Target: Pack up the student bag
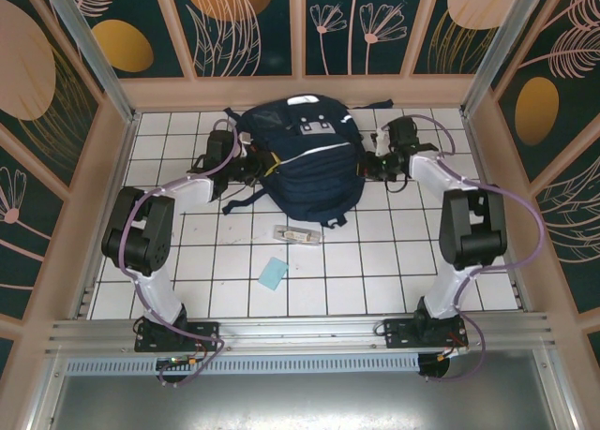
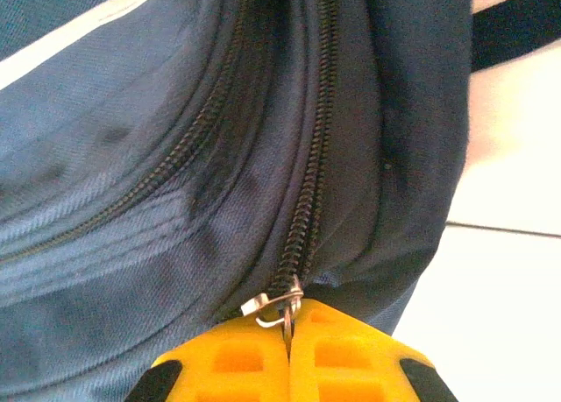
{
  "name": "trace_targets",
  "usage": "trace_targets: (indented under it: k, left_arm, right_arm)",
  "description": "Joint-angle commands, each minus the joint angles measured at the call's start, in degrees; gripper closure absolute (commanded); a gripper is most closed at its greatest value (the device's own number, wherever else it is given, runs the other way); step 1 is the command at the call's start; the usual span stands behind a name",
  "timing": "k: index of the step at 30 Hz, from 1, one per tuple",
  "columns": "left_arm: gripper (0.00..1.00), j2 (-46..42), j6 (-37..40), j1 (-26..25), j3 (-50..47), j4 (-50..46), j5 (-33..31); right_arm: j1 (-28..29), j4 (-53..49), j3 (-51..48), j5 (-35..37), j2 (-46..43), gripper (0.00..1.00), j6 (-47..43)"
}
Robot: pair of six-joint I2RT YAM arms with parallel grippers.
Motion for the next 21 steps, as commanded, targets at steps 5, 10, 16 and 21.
trace_targets:
  k: [5, 10, 16, 21]
  left_arm:
    - [1.0, 8.4, 2.8, 1.5, 11.4, 1.9, 1.0]
    - [0.74, 14.2, -4.7, 1.6, 16.3, 11.7, 2.8]
    - [0.02, 12.7, -0.6, 2.1, 20.1, 4.2, 2.0]
    - [0.02, 2.1, 5.2, 3.9, 13.2, -2.9, -2.3]
  right_arm:
    - [1.1, 0.6, -13.8, -6.0, -20.9, 1.0, 7.0]
    - [4.8, 13.2, -22.1, -12.5, -21.9, 1.0, 15.3]
    - [16.2, 24.4, -18.1, -14.2, -15.4, 1.0, 20.7]
    - [18.5, 30.4, -12.2, -15.5, -8.8, 1.0, 24.8]
